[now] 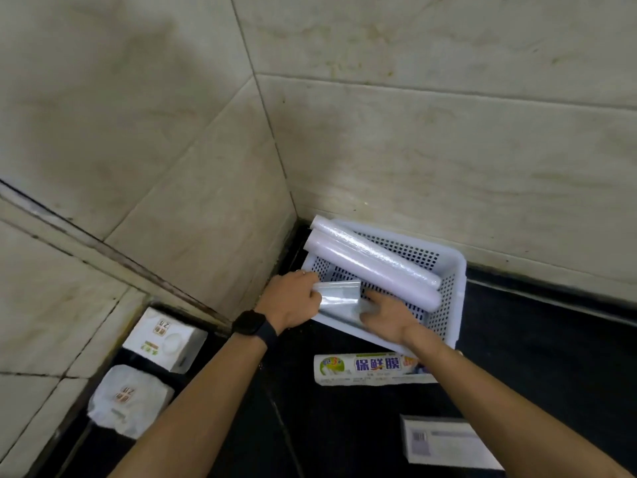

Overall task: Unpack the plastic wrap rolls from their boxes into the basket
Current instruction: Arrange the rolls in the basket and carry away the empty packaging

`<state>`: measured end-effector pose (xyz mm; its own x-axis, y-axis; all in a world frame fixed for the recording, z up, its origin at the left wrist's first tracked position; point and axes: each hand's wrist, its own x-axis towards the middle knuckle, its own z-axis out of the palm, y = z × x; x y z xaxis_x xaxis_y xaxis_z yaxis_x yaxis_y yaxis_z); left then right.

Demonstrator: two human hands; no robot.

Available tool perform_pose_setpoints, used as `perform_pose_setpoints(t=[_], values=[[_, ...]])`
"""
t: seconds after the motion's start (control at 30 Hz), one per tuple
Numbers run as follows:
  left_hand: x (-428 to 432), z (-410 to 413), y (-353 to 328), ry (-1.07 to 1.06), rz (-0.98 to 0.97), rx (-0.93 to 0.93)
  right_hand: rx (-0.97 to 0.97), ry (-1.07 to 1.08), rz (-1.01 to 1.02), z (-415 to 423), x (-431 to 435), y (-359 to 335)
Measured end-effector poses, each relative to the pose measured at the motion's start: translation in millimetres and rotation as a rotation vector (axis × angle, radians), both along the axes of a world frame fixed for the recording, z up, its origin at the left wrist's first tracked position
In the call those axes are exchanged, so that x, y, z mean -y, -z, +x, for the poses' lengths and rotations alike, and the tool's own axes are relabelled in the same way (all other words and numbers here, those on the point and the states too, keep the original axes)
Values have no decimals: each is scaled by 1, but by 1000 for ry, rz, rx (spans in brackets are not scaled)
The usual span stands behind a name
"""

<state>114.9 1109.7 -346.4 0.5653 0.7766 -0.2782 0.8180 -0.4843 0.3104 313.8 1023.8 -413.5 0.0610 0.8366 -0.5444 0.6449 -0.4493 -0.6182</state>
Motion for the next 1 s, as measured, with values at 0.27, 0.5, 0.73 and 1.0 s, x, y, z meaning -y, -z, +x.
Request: perform_pose_setpoints(t=[0.27, 0.5, 0.73, 1.0], values=[[-5, 61, 38, 229, 37, -195, 510, 125, 467, 48, 82, -8], [-1, 70, 67, 306, 156, -368, 315, 348, 287, 55, 110, 19], [0, 81, 73, 340, -72, -391, 117, 480, 302, 50, 114, 29], [-1, 78, 66, 253, -221, -346, 136, 419, 280, 52, 113, 21]])
